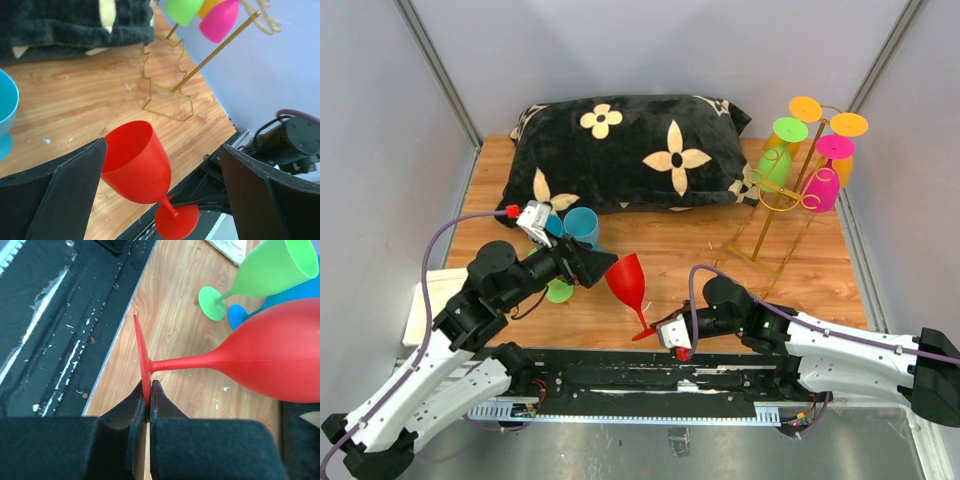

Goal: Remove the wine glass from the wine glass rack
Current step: Place the wine glass at the center of the board.

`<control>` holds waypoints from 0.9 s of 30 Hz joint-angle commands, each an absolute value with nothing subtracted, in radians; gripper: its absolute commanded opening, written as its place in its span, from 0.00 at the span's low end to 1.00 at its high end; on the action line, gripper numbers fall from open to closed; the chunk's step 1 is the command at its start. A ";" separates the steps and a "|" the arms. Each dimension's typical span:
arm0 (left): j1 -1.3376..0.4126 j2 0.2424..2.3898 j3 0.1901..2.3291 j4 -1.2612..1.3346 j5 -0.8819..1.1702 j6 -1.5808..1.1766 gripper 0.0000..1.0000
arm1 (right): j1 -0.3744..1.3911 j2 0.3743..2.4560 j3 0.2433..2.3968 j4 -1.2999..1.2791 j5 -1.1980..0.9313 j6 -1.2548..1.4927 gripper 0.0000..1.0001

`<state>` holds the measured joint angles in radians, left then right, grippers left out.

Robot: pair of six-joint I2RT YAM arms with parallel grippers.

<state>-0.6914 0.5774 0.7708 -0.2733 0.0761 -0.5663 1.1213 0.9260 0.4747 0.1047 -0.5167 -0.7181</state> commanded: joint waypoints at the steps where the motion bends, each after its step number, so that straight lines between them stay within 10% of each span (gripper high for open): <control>1: -0.696 0.664 0.824 -0.358 0.045 -0.578 1.00 | 1.129 0.916 0.469 0.109 -0.490 -0.844 0.01; 27: -0.692 0.898 0.904 -0.396 0.544 -0.481 0.98 | 1.129 0.859 0.468 0.011 -0.574 -0.848 0.01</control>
